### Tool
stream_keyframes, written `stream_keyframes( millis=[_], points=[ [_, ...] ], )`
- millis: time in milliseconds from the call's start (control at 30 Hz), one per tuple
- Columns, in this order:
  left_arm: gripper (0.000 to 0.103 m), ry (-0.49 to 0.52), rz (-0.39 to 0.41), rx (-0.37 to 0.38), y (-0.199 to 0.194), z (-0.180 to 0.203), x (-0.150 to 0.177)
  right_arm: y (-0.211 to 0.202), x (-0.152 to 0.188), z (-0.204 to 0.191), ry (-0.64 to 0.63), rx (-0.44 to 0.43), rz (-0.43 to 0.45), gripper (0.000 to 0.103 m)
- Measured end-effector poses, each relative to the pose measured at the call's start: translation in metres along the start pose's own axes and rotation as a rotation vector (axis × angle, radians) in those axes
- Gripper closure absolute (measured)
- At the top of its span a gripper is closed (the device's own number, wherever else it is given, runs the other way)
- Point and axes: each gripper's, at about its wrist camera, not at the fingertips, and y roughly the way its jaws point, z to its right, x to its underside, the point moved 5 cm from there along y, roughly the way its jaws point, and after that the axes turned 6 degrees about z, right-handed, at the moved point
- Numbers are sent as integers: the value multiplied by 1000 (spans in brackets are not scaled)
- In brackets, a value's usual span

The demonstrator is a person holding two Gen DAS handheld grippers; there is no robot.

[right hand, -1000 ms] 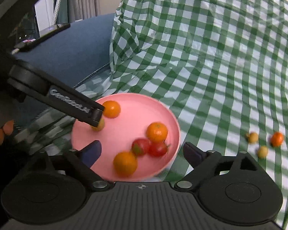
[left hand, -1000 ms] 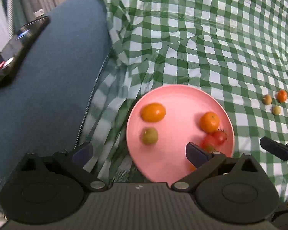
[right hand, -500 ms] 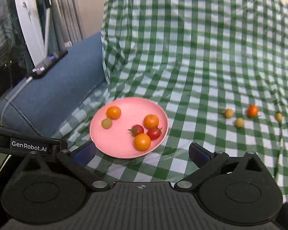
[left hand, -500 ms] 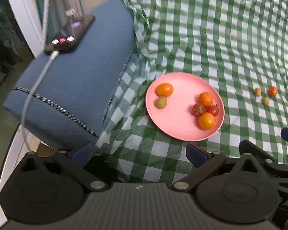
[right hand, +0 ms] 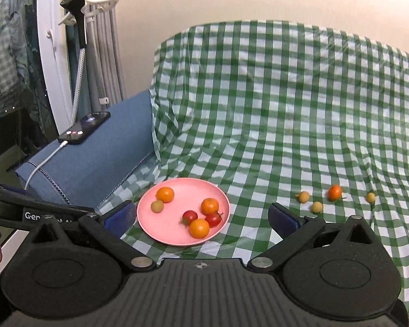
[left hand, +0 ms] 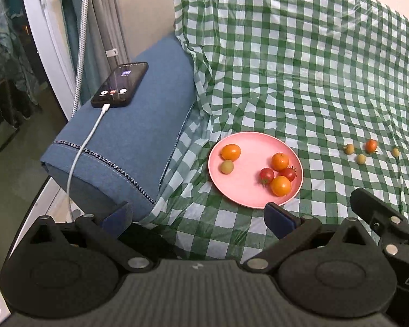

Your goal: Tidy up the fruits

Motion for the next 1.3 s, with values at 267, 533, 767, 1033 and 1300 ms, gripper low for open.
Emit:
stream_keyframes(
  millis=[267, 533, 767, 1033, 1300],
  points=[
    [0, 9, 37, -3, -15, -2, 0, -19, -5, -2, 0, 2, 37, 1],
    [0, 11, 48, -7, -21, -4, 0, -25, -6, 1, -2, -2, 48, 1],
    [0, 33, 47, -6, -18, -1, -1, -29, -7, 4, 11, 8, 54, 1],
    [0, 71, 21, -9, -5, 12, -4, -22, -2, 18, 55, 21, 47, 1],
    [0, 128, -7, -7, 18, 37, -14, -3, 9, 42, 110, 42, 12, 1]
  ],
)
